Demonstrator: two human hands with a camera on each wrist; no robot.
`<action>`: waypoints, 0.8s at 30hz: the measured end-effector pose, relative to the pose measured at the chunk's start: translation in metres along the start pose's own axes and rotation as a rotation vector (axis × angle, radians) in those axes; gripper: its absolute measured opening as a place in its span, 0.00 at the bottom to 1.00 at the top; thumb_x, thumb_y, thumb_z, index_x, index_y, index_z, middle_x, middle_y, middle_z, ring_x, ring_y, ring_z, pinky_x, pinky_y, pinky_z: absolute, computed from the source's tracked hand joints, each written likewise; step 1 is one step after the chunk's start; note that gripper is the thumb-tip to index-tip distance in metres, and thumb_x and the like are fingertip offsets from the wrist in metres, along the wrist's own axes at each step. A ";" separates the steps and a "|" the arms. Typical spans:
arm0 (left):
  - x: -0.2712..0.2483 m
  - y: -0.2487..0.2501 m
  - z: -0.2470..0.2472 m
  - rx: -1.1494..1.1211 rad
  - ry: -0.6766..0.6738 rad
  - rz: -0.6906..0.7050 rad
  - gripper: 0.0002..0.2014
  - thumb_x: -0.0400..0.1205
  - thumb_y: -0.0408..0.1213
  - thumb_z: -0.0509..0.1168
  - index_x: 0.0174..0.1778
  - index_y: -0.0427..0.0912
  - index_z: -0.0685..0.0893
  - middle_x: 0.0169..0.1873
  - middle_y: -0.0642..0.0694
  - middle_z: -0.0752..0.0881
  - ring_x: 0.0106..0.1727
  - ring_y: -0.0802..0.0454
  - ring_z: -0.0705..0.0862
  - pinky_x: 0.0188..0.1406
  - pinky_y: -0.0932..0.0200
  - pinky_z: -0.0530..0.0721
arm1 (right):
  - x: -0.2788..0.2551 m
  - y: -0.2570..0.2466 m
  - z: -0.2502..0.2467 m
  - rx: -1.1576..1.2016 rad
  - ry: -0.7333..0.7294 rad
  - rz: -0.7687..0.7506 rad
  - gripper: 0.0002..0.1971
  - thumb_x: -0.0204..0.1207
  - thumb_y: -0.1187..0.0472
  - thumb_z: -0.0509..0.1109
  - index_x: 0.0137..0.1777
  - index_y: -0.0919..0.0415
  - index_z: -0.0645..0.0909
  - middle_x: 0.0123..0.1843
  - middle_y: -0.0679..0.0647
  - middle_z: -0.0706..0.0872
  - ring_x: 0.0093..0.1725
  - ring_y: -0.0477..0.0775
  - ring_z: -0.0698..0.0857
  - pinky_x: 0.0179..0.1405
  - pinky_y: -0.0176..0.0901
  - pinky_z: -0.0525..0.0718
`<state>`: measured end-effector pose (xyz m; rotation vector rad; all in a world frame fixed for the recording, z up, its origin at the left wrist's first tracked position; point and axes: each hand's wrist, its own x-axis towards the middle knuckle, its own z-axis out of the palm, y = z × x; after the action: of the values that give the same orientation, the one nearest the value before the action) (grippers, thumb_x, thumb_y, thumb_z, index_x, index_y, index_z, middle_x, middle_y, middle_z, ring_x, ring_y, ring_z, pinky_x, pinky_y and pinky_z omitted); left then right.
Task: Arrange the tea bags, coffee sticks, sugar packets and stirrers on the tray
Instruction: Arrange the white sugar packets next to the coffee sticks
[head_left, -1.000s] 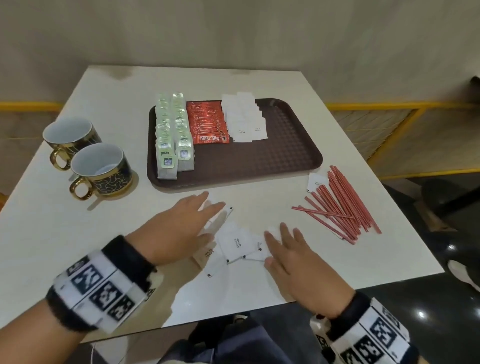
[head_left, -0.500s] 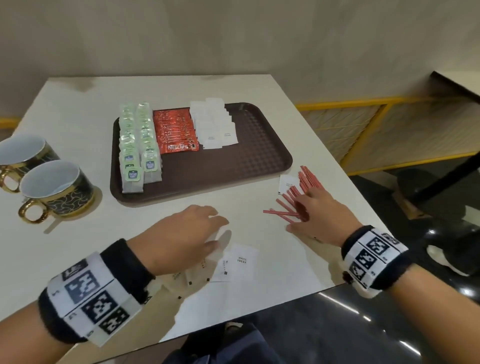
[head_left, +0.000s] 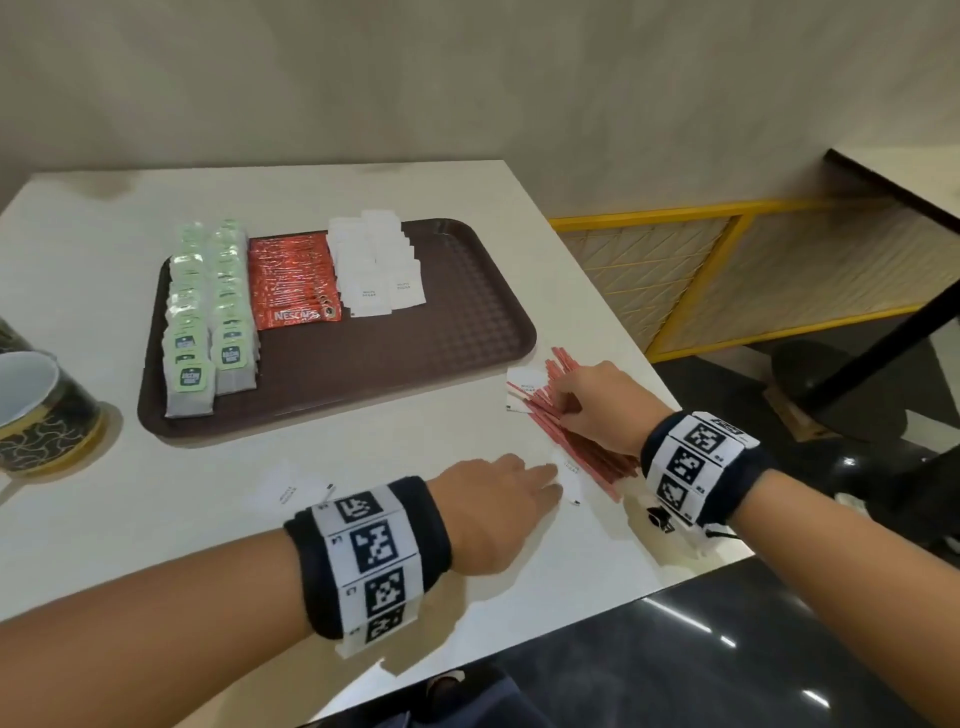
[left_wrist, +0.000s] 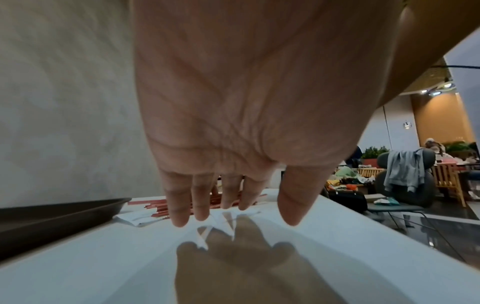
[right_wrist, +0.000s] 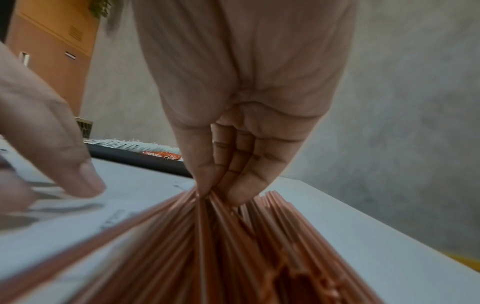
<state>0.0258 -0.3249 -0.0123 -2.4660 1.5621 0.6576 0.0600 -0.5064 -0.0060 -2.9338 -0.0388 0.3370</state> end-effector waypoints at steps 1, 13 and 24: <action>0.004 0.002 0.000 0.024 -0.017 0.007 0.30 0.89 0.36 0.53 0.86 0.43 0.51 0.86 0.48 0.48 0.82 0.42 0.57 0.76 0.45 0.69 | 0.000 0.004 0.000 0.017 0.009 -0.007 0.04 0.76 0.66 0.69 0.43 0.59 0.86 0.42 0.55 0.87 0.45 0.57 0.85 0.48 0.49 0.84; 0.002 -0.035 -0.023 0.029 0.189 -0.121 0.24 0.81 0.27 0.54 0.75 0.40 0.70 0.69 0.45 0.72 0.66 0.44 0.74 0.63 0.46 0.80 | 0.005 0.003 -0.002 -0.042 -0.003 -0.131 0.11 0.80 0.51 0.67 0.51 0.58 0.83 0.52 0.53 0.80 0.49 0.54 0.81 0.51 0.47 0.82; 0.022 -0.065 -0.003 -0.071 0.070 -0.241 0.34 0.82 0.24 0.53 0.86 0.39 0.51 0.84 0.44 0.55 0.83 0.45 0.59 0.77 0.47 0.70 | -0.011 0.005 0.011 0.008 0.002 -0.088 0.07 0.82 0.56 0.67 0.57 0.55 0.79 0.53 0.52 0.81 0.51 0.53 0.81 0.52 0.41 0.79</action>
<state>0.0923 -0.3157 -0.0259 -2.6986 1.2530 0.6019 0.0470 -0.5098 -0.0151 -2.9134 -0.1654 0.3197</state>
